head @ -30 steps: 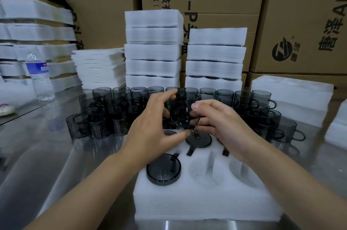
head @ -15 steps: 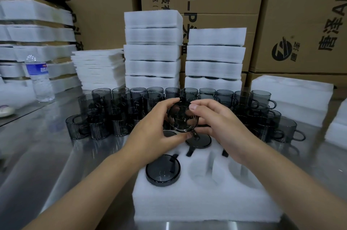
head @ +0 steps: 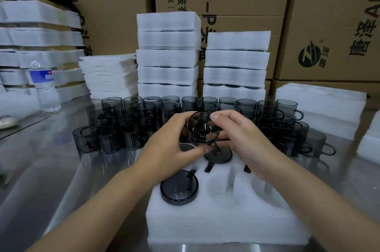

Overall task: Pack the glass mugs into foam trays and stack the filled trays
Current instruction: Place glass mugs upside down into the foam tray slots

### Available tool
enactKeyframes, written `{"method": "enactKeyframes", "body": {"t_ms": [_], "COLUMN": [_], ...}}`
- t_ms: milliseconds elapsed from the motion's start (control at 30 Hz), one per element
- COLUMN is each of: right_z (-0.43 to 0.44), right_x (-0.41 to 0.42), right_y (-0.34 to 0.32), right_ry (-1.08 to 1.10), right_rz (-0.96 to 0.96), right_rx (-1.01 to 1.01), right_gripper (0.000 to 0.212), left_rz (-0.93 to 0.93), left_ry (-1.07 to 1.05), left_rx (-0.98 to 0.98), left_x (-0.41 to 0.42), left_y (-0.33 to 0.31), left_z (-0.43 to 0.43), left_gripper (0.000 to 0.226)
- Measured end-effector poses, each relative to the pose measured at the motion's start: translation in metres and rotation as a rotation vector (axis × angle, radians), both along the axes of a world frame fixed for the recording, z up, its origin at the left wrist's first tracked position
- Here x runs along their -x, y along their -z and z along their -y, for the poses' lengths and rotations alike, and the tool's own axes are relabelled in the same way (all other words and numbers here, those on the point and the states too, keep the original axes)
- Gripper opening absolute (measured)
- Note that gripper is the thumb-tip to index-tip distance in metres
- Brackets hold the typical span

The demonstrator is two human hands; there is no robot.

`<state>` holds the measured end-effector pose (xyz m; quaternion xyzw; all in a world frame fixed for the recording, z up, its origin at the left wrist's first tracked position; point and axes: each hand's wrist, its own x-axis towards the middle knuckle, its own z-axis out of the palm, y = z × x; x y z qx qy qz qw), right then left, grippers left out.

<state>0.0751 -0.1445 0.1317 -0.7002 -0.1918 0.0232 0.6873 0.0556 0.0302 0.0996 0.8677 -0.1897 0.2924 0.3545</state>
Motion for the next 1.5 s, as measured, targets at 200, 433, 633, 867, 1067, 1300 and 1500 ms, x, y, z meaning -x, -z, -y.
{"method": "enactKeyframes", "body": {"t_ms": [200,433,633,867,1067,1300,1500], "right_z": [0.002,0.003,0.002,0.0,-0.001,0.0,-0.003], "right_x": [0.0,0.004,0.007,-0.001,0.002,0.005,0.011], "right_y": [-0.003,-0.005,-0.005,-0.004,-0.003,-0.005,-0.004], "right_ry": [0.107,0.072,0.046,0.136,0.126,0.155,0.167], "right_rz": [0.051,0.109,0.132,0.078,0.093,0.118,0.329], "right_rx": [0.02,0.04,0.054,0.002,0.027,0.114,0.192], "right_gripper": [0.022,0.028,0.035,0.029,0.028,0.028,0.017], "left_rz": [-0.005,0.037,0.051,-0.019,0.005,0.01,-0.017], "left_ry": [0.0,0.025,0.037,-0.056,-0.18,-0.222,-0.256], "left_rx": [-0.091,-0.136,-0.156,-0.096,-0.08,-0.08,-0.108], "left_x": [0.001,0.004,0.006,0.007,0.008,0.009,0.009], "left_y": [0.0,-0.004,-0.007,-0.008,-0.008,-0.008,-0.008], "left_z": [-0.001,0.0,0.002,0.004,0.005,0.005,0.006], "left_gripper": [0.061,0.065,0.061,0.059,0.06,0.06,0.061]}}
